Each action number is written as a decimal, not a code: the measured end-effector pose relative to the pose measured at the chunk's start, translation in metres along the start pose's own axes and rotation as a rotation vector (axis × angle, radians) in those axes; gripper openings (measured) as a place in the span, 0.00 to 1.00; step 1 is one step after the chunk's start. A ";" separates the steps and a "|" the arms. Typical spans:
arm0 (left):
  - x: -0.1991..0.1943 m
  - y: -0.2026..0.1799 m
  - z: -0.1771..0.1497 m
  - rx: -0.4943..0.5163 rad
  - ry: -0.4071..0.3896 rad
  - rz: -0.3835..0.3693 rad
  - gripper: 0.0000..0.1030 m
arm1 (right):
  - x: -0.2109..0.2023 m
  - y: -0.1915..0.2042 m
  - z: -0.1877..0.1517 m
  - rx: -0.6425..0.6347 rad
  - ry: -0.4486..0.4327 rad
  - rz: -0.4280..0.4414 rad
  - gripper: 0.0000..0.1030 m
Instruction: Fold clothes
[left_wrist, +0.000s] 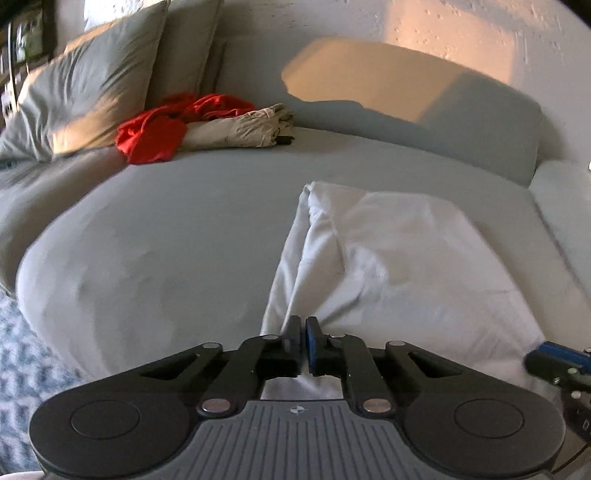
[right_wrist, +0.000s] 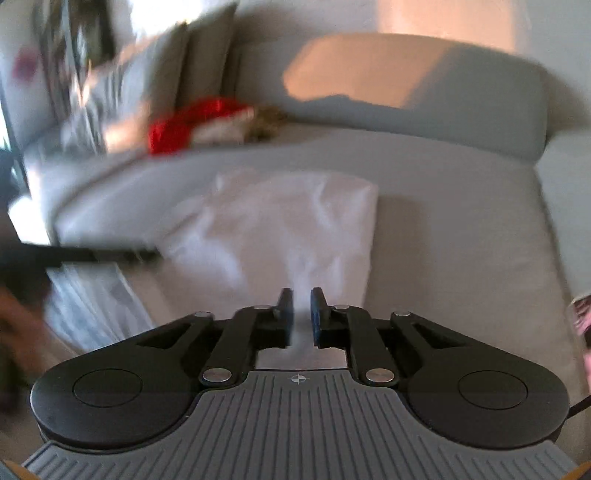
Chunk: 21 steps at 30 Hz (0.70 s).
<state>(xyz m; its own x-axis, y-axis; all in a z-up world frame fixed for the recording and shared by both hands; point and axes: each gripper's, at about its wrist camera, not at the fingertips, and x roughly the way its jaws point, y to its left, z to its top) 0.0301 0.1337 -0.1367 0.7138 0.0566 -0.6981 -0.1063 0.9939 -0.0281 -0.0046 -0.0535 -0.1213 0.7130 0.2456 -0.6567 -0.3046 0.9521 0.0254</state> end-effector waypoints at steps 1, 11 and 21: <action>-0.002 0.001 -0.003 0.005 -0.001 0.011 0.10 | 0.003 -0.003 -0.006 -0.016 0.041 -0.038 0.15; -0.037 0.009 0.019 -0.114 -0.118 -0.068 0.15 | -0.032 -0.074 -0.015 0.292 0.042 -0.011 0.30; 0.008 -0.042 0.064 0.102 0.083 -0.191 0.26 | 0.028 -0.064 0.036 0.346 0.032 0.106 0.30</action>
<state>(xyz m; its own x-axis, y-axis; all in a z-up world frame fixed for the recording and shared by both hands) 0.0845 0.0985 -0.0959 0.6546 -0.1375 -0.7434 0.0994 0.9904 -0.0956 0.0579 -0.1007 -0.1139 0.6674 0.3453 -0.6598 -0.1397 0.9284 0.3444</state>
